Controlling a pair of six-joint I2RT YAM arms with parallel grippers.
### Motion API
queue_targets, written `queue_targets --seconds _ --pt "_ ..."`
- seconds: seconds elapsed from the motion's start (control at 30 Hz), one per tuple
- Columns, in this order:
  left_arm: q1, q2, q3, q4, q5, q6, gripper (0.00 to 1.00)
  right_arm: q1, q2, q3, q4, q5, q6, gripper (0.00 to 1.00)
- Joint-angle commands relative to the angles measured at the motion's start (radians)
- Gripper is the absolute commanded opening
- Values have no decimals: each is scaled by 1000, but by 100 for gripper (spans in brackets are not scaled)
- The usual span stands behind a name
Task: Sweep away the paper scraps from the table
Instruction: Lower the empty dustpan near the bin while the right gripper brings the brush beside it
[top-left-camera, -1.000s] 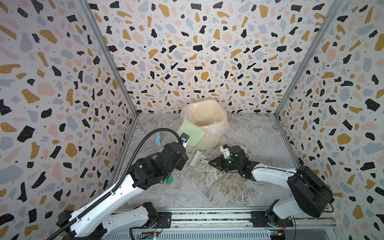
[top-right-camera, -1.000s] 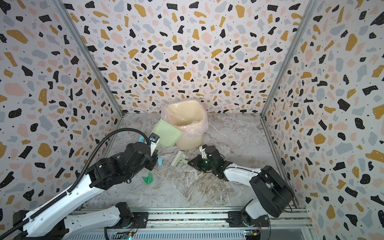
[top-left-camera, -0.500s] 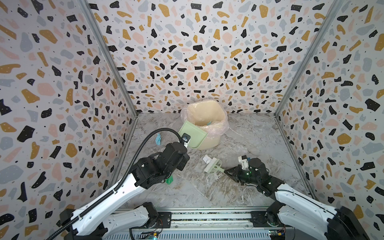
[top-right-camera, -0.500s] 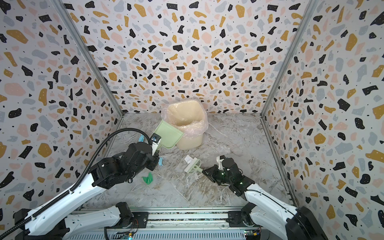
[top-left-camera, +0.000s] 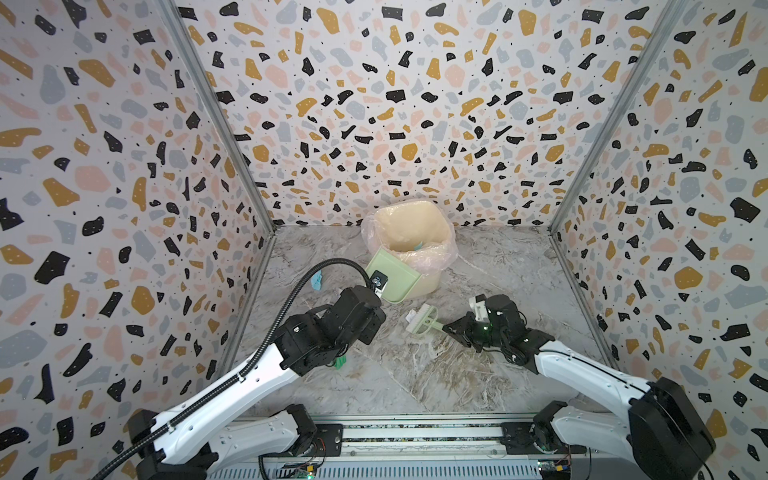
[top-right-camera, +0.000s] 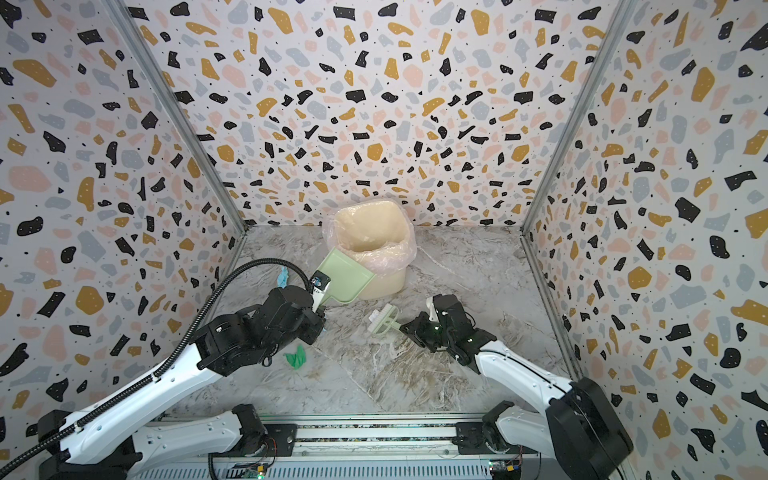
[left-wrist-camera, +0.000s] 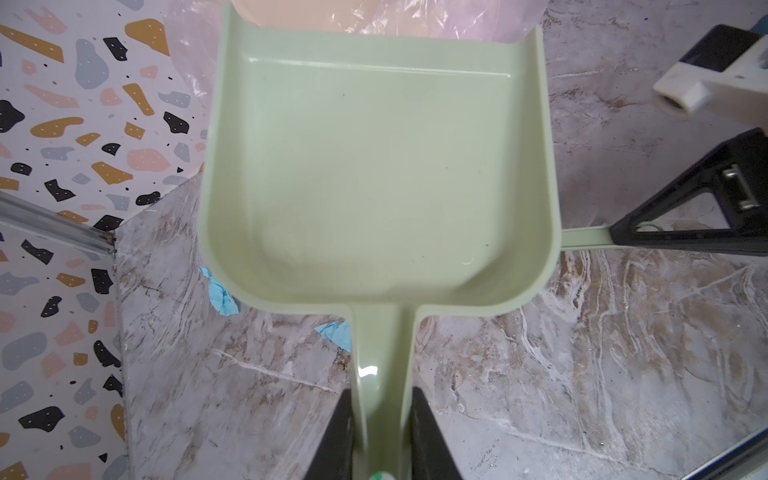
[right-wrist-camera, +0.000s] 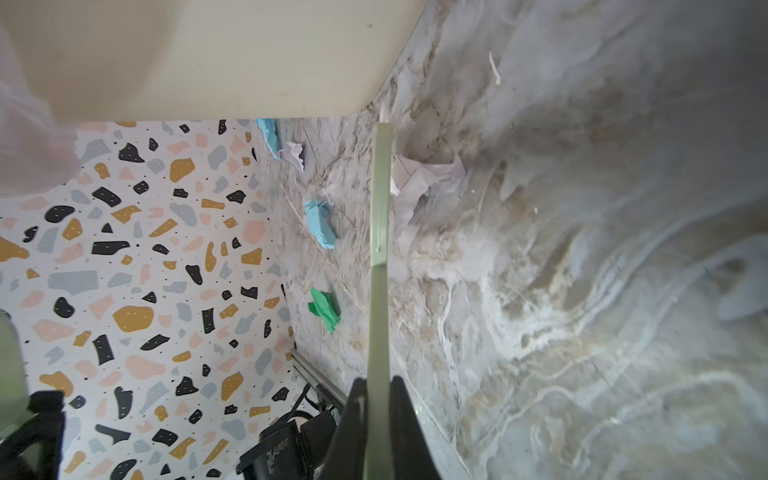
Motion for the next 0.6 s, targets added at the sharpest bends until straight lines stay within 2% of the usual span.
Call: queue_targets --seconds 0.0,0.17,0.3,0.43,0.57 --pt "-10 -7 3 31 -1 -24 0 6 71 63 124 -49 -52 0" --pt "-16 -13 -9 32 -7 -39 0 2 154 107 116 -56 -70 0" --pt "-19 -3 -26 46 11 -48 0 -23 190 82 99 -79 -71 0" --pt "-23 12 -31 46 19 -47 0 -60 154 47 31 -87 -88 0" --pt "-25 23 -28 39 31 -43 0 -102 54 9 -111 -96 -123 0"
